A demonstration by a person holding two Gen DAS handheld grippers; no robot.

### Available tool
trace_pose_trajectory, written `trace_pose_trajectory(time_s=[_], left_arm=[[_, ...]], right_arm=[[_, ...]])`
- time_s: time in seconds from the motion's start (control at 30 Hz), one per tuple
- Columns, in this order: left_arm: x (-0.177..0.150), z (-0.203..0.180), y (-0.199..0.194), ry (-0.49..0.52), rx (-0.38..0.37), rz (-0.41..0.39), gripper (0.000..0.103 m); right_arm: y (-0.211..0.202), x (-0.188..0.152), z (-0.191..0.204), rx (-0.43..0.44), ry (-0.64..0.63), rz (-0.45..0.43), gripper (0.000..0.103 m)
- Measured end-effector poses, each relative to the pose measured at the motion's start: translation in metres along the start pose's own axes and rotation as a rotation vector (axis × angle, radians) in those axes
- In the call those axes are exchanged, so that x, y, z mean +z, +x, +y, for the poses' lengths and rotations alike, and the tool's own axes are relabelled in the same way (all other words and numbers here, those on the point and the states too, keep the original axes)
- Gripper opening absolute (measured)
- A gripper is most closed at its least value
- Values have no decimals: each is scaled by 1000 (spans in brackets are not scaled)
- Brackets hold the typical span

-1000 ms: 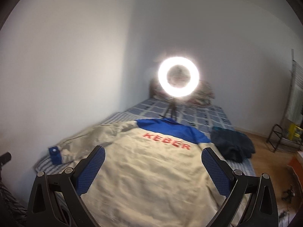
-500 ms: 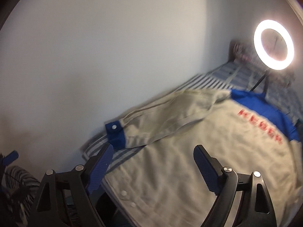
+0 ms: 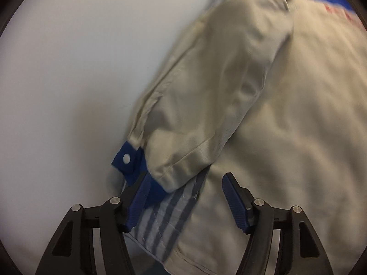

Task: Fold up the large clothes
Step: 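Close the right tool on the sleeve fabric beside the blue cuff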

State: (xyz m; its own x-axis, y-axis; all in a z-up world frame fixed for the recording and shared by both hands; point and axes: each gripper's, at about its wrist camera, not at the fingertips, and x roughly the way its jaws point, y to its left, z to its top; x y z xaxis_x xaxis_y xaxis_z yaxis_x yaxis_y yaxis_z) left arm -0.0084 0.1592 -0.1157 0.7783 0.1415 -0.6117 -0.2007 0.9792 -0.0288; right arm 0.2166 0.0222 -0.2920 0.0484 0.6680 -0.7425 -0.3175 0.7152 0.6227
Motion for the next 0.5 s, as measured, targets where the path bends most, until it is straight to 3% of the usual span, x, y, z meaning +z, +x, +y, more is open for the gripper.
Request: trace_pose_trajectory(time_s=[0.2, 0.3, 0.33, 0.37, 0.43, 0.5], left_arm=[[1, -2, 12, 9, -5, 24, 102], [2, -4, 17, 14, -9, 29, 102], [3, -5, 17, 17, -9, 28, 102], [4, -6, 18, 22, -7, 26, 102], [6, -7, 19, 31, -3, 19, 102], [8, -9, 19, 45, 11, 11, 102]], right_arm=[[8, 10, 10, 6, 17, -28, 64], [18, 13, 19, -33, -21, -7, 45], [21, 13, 20, -42, -28, 3, 30], [21, 13, 20, -41, -31, 8, 22], [15, 13, 19, -26, -41, 7, 10], [7, 9, 18, -7, -59, -2, 5]])
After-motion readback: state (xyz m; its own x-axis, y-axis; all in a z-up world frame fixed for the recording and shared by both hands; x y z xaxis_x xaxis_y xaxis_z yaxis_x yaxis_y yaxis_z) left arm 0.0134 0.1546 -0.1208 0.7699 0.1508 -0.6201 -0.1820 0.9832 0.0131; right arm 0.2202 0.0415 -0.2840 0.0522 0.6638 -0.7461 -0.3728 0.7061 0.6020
